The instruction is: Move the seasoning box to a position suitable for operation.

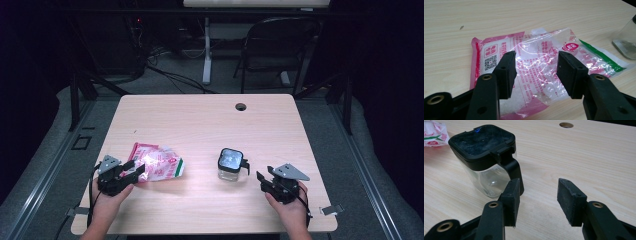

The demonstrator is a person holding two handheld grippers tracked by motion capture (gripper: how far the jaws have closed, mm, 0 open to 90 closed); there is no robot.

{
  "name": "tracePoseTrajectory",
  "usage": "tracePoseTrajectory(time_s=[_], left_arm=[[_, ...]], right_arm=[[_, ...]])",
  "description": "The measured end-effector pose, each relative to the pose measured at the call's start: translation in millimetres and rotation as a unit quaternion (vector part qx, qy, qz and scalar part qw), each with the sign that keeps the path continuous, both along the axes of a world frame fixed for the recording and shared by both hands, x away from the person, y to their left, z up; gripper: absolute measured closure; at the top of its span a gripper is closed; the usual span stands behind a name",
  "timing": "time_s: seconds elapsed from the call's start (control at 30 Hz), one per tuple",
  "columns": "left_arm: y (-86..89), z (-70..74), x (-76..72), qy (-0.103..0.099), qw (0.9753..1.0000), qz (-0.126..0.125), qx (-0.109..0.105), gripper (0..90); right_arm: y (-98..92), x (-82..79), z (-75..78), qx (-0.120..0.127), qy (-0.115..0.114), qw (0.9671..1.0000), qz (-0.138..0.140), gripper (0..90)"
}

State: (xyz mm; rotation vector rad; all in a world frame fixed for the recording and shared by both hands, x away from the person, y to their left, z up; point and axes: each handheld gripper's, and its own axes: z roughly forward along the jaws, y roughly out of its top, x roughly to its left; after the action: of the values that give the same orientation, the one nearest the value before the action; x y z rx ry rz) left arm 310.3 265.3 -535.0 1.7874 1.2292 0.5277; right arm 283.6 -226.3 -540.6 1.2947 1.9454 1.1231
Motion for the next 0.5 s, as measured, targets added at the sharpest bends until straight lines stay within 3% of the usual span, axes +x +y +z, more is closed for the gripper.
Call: tracePoseTrajectory(time_s=[0.2,0.5], left_arm=[[1.0,0.0,-2.6,0.014,0.9999,-0.006,0.002,52.6],[-3.2,4.4,-7.6,0.018,0.9996,-0.019,-0.005,57.0]], right_arm=[[1.8,-0.1,1.8,-0.001,0.009,1.0000,0.005,58.0],[5.8,-1.6,3.8,0.000,0.010,0.9999,0.009,63.2]])
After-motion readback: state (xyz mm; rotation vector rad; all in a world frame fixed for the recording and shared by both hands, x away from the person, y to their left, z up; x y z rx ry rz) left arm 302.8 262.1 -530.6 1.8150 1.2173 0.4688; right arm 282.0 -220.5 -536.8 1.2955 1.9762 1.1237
